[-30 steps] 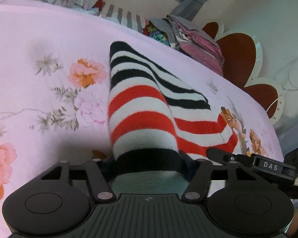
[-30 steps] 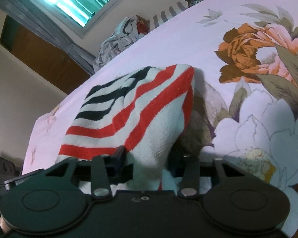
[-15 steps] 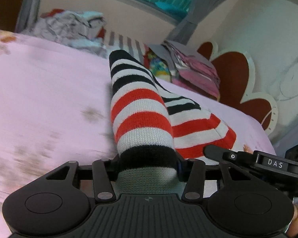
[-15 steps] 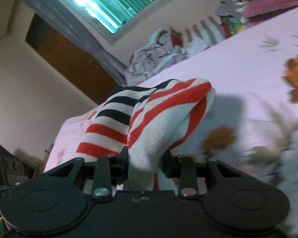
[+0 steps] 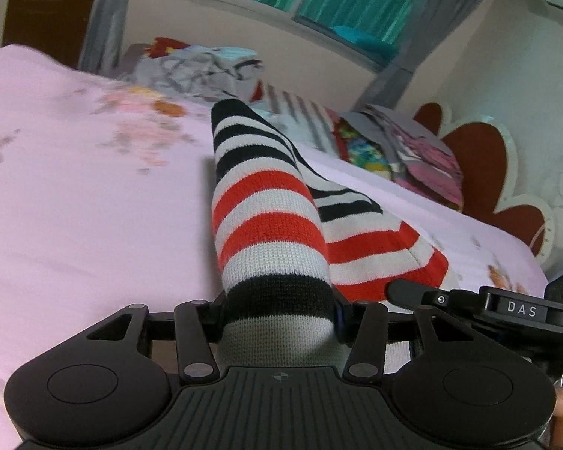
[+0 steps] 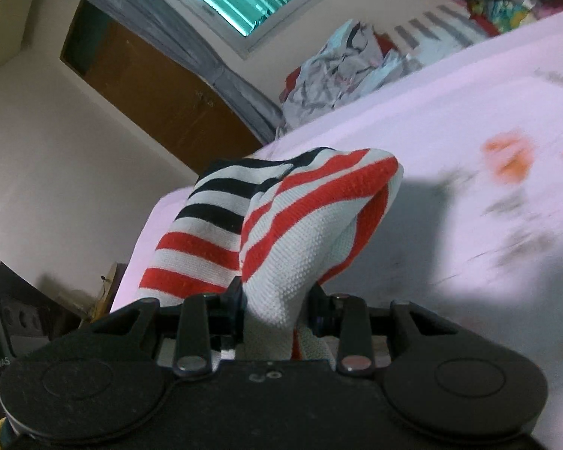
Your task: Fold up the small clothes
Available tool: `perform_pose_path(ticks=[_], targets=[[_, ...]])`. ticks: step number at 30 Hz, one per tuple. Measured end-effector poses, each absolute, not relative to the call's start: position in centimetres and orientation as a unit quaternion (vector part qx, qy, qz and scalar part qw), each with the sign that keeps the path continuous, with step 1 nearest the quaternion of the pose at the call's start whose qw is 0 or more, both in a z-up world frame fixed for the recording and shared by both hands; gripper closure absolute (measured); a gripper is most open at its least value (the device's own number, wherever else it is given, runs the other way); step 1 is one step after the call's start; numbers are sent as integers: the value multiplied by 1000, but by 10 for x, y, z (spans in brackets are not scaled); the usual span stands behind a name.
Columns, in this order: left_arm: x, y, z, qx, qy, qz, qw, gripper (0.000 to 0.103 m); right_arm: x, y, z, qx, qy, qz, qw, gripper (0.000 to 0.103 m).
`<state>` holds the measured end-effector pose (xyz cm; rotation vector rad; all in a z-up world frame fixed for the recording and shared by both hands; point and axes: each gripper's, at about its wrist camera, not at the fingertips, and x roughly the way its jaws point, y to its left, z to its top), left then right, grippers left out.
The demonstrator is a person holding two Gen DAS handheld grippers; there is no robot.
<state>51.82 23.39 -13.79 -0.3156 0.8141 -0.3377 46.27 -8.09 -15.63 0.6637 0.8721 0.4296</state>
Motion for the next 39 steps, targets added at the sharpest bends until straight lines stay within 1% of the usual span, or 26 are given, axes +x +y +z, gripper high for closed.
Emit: perform_pose_path(ticks=[5,7,9,11,14,15,16,20,22,24,25,27,29,32,33,35,39], targets=[[523,275,-172,-167,395,-146,892,54,473,-43,-174,294,431,193,831,71],[524,285,-192,-174,403,-144,887,52,475,-34,-181,275,442,181,835,71],[522,290,-202,-188,396,-146,887,47,476,-36,-186,276,451,171,831,68],[522,289,-203,-191,397,-147,886,46,475,-36,-185,283,454,164,829,65],[518,292,-195,-185,395,-142,888,45,469,-40,-174,291,446,145,834,55],[517,294,-189,-184,391,-139,891,45,468,-43,-170,291,442,144,836,53],[515,295,-186,-183,384,-134,895,45,470,-42,-170,289,443,140,837,53],[518,300,-171,-179,360,-125,907,45,479,-44,-170,291,433,116,845,61],[528,297,-174,-170,374,-119,904,45,486,-40,-171,280,427,99,854,72],[533,295,-183,-169,383,-112,901,45,494,-35,-173,257,422,95,864,86],[535,295,-188,-172,387,-108,899,45,500,-32,-174,244,421,92,869,86],[532,294,-194,-180,388,-101,898,40,506,-23,-176,200,416,86,883,89],[533,292,-197,-180,390,-97,898,37,511,-18,-183,167,423,76,887,89],[530,291,-194,-180,393,-95,897,36,518,-17,-193,168,434,76,882,88],[528,291,-191,-180,392,-95,897,36,519,-17,-189,164,436,75,882,88],[520,293,-183,-171,384,-95,902,36,516,-19,-178,166,431,74,884,80],[498,297,-172,-145,373,-96,912,36,490,-22,-150,174,405,94,893,78]])
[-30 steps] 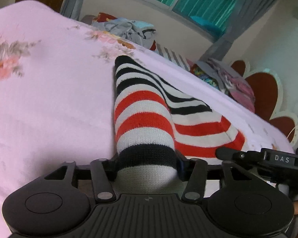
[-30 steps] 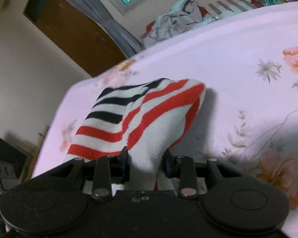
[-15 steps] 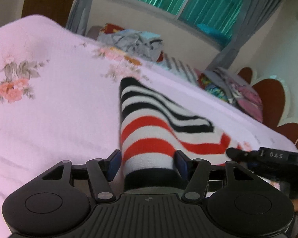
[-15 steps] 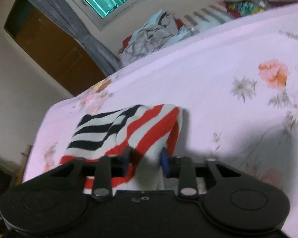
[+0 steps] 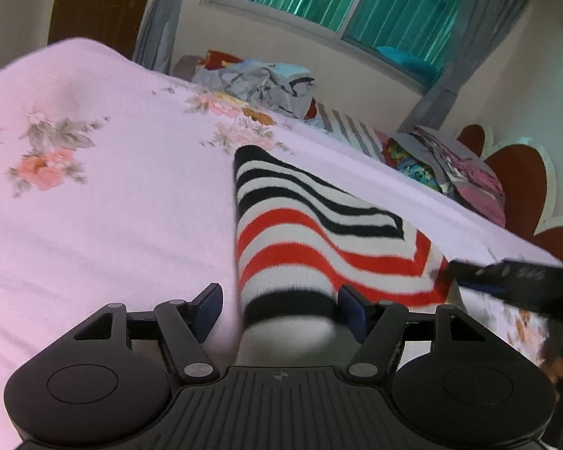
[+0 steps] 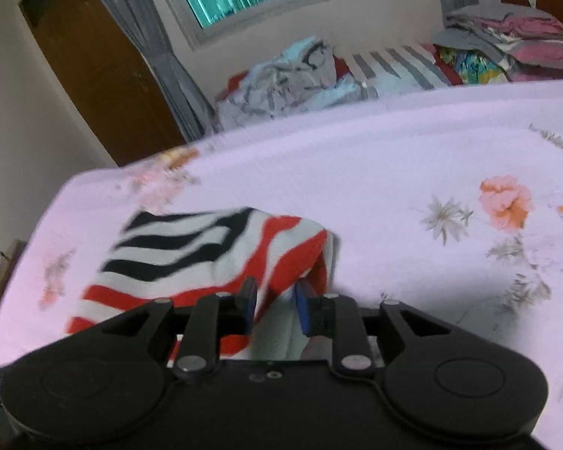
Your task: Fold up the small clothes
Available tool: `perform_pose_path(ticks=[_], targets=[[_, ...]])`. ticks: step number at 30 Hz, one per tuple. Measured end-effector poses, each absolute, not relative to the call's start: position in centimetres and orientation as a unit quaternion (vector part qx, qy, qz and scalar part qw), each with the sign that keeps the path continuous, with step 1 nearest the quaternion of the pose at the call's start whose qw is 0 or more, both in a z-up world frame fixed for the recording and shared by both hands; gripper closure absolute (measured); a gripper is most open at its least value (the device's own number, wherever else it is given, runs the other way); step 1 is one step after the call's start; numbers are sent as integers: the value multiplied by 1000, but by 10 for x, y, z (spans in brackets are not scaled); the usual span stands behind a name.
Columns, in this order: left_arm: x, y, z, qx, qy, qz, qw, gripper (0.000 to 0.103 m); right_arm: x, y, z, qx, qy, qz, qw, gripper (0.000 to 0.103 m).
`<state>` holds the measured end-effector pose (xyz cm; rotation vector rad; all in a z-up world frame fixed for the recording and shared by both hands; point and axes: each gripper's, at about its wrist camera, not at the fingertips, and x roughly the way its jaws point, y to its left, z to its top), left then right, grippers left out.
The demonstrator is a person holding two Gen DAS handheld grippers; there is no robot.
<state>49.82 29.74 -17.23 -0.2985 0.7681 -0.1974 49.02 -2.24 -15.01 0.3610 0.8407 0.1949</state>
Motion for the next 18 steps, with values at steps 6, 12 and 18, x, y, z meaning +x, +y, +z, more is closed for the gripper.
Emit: perform_pose_path(ticks=[6,12,18], targets=[[473,300,-174,-139,373,-93,913,35,443,-5,-133,131,397,122,900,76],[471,295,-180,-123,382,-94,911,33,428,1,-155,108,431,84,892,74],[464,293,-172,-112,393,-102,907,33,411,3,-138,132,410,83,899,71]])
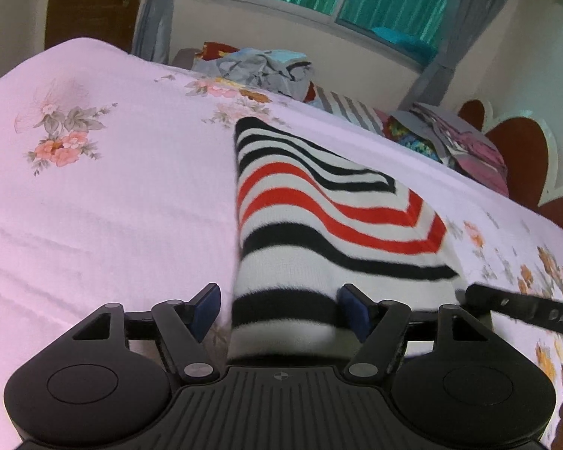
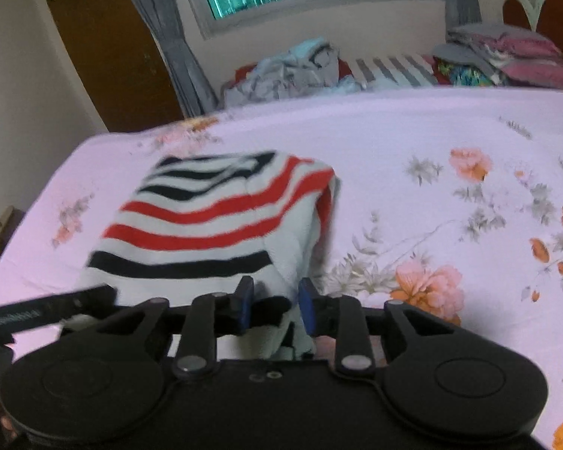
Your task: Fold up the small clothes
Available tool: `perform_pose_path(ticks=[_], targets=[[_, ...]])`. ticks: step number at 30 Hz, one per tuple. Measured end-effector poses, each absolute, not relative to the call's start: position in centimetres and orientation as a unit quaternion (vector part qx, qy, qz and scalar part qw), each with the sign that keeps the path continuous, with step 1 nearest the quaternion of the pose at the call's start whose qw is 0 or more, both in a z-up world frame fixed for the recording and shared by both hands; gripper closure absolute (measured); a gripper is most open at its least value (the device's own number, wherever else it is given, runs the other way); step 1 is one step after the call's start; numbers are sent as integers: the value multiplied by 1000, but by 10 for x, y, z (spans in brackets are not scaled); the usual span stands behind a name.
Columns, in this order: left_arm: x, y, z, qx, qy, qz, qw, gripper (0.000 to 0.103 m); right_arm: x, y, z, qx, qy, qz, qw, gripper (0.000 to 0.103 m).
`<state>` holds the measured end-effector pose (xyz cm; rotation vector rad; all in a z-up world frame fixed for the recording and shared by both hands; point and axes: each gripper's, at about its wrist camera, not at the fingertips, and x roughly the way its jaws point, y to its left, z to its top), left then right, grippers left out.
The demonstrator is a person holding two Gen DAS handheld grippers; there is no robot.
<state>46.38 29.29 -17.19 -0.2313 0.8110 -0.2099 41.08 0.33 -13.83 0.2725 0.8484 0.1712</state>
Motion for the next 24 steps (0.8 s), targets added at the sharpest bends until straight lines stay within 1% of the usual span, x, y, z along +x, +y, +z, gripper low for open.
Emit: perform_pose_path(ticks=[3,7,9,11,13,15,16,19,21,24], targets=[[456,292,-178,-112,405,-108,901,33,397,7,-145,129,427,84,891,70],[453,294,-189,-123,412,-110,896,33,394,7,-170,122,458,61,878,72],[454,294,-190,-121,412,-115,896,33,392,5,-177,120,458,52,879,68],[455,293,-189,-118,411,-120,896,32,391,6,-182,109,458,46,881,67],[456,294,-187,-118,413,-121,895,29,391,8,-187,96,457,43,883,64],[456,296,-186,-120,418,-115,893,21,392,4,-190,105,459,37,882,57],[456,297,-186,-121,420,-111,893,20,392,2,-191,109,459,38,881,56],[452,299,-183,-125,418,-108,893,17,389,5,-187,108,462,33,880,56],[450,297,-181,-120,417,-104,895,7,387,11,-189,77,454,40,887,57],[449,293,-179,-105,415,-100,898,5,390,8,-186,84,461,39,882,56]])
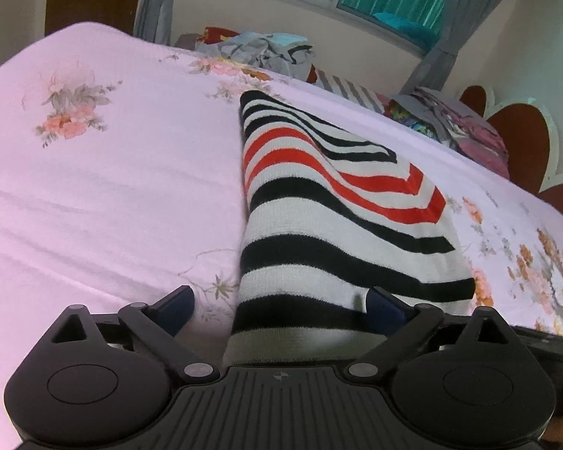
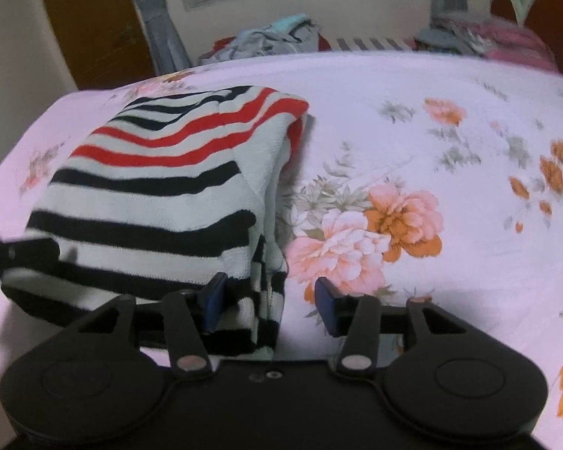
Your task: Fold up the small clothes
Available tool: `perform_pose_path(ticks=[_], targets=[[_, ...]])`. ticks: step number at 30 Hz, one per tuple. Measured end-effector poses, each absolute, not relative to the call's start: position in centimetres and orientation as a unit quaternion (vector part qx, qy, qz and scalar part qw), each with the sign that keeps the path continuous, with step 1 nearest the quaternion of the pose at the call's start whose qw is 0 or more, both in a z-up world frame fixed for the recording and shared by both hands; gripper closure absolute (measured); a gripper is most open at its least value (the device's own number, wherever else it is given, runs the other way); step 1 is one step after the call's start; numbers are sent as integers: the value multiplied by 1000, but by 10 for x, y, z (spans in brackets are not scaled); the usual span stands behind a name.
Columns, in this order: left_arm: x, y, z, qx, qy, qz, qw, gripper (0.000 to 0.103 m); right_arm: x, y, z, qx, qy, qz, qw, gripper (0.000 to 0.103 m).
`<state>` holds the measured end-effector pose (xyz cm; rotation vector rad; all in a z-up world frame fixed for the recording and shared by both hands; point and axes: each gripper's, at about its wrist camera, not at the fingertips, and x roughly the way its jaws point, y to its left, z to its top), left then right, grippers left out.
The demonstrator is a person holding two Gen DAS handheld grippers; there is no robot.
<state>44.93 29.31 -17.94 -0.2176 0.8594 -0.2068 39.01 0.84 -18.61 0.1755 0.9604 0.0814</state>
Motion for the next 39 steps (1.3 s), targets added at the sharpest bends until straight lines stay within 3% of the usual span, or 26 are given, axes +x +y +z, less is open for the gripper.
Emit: perform_pose_path(ticks=[3,7,16,22,39], targets=[[453,289,-189,-92,435,-102,890,5,387,14,-184,52,454,46,888,56],[444,292,-204,-92,431,-106,891,5,385,0,-188,102,460,47,881,57],[424,282,-177,-72,413,-73,905,0,373,10,-157,95,441,62,890,57],[398,266,-154,9,407,-20,913,0,348,4,-134,97,420,69,900,49],[194,249,-37,20,296,10,955,0,180,-33,-39,90,349,136,923,31]])
